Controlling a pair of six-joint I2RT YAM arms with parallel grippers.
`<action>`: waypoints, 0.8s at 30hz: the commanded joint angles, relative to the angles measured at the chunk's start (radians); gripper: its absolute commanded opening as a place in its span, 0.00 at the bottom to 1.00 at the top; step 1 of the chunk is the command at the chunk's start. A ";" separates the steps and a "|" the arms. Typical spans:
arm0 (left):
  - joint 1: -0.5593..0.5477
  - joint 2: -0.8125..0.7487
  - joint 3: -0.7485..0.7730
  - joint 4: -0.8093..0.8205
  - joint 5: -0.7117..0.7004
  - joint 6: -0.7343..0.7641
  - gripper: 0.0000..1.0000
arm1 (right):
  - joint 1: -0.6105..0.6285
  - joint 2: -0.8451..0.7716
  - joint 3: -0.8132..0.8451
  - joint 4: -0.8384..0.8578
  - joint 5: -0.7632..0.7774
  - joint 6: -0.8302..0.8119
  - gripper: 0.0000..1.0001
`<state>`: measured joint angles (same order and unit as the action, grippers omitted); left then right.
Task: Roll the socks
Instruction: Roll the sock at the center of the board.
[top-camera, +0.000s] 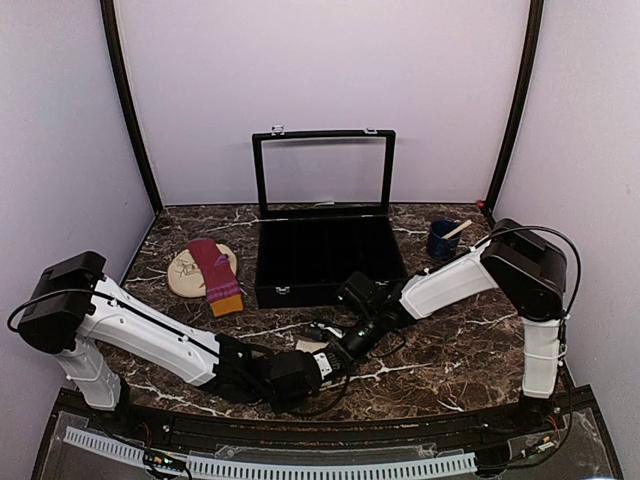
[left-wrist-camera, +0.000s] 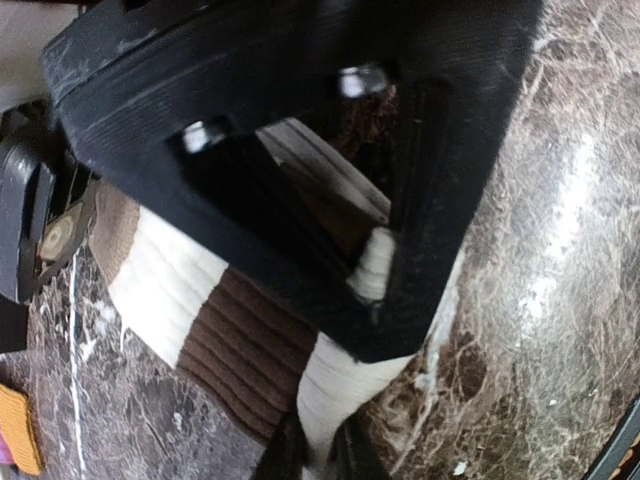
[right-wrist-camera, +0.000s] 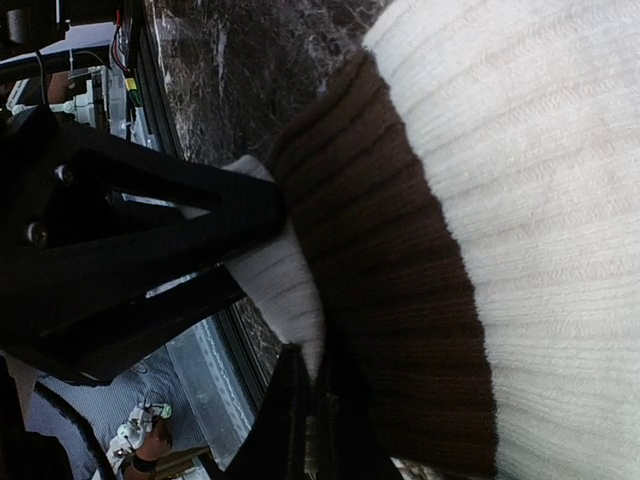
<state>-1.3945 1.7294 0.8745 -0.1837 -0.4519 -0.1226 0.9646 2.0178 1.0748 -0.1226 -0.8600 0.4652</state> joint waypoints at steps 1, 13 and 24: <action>0.020 0.007 -0.019 -0.020 0.033 0.032 0.09 | -0.015 0.014 -0.011 -0.007 -0.022 -0.008 0.00; 0.043 0.013 -0.013 -0.043 0.192 0.044 0.00 | -0.043 0.020 0.019 -0.035 -0.023 -0.008 0.01; 0.108 -0.018 0.039 -0.140 0.465 0.078 0.00 | -0.074 -0.050 -0.083 0.102 -0.008 0.082 0.27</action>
<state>-1.2961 1.7138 0.8978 -0.1963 -0.1768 -0.0681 0.9127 2.0037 1.0428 -0.0879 -0.9012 0.4976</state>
